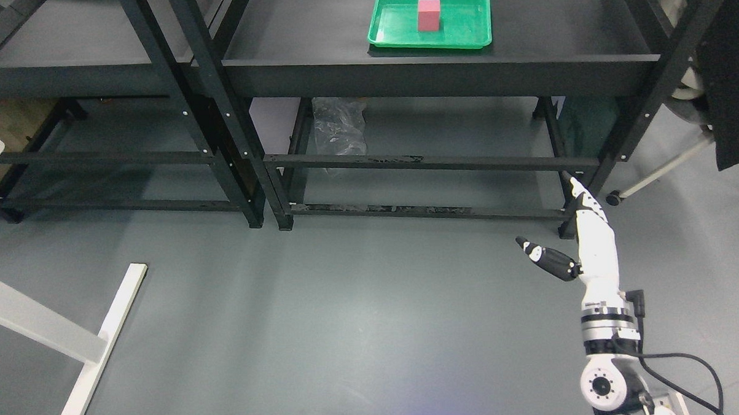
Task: Pick pink block from left shelf to tray
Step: 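Reach the right hand over the green tray onto the pink block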
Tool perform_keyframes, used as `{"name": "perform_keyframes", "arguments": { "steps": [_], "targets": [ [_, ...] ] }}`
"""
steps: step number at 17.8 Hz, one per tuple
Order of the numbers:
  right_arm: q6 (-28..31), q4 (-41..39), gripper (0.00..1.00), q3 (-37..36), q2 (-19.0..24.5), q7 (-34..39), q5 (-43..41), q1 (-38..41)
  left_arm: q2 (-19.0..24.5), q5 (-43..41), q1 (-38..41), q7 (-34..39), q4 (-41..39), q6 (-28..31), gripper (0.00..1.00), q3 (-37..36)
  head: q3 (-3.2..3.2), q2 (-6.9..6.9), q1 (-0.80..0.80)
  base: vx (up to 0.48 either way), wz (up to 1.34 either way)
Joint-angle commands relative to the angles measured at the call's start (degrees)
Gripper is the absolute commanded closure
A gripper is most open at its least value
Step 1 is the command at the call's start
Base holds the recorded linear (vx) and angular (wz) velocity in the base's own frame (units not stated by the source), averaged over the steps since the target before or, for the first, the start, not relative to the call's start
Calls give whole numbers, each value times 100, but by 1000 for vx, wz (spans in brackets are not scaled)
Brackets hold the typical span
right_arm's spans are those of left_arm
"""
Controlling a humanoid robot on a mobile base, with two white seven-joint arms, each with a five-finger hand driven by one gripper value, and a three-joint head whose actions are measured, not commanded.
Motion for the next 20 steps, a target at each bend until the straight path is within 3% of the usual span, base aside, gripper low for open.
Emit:
{"name": "perform_keyframes", "arguments": {
  "steps": [1, 3, 9, 12, 20],
  "targets": [
    [-41, -10, 1, 310, -263, -38, 4738, -38, 100, 0, -176, 3, -100, -3, 0, 0, 0, 0, 0, 224, 180],
    [-41, -10, 1, 372, -290, -38, 5135, -29, 100, 0, -167, 3, -100, -3, 0, 0, 0, 0, 0, 247, 153],
    [-41, -10, 1, 373, -307, -56, 5259, -3, 100, 0, -167, 3, -100, -3, 0, 0, 0, 0, 0, 241, 73],
    [-41, -1, 1, 495, -466, -56, 5977, 32, 100, 0, -167, 3, -100, -3, 0, 0, 0, 0, 0, 259, 21],
    [12, -1, 1, 504, -413, -91, 5998, 103, 100, 0, -167, 3, -100, -3, 0, 0, 0, 0, 0, 265, 1]
  ]
}}
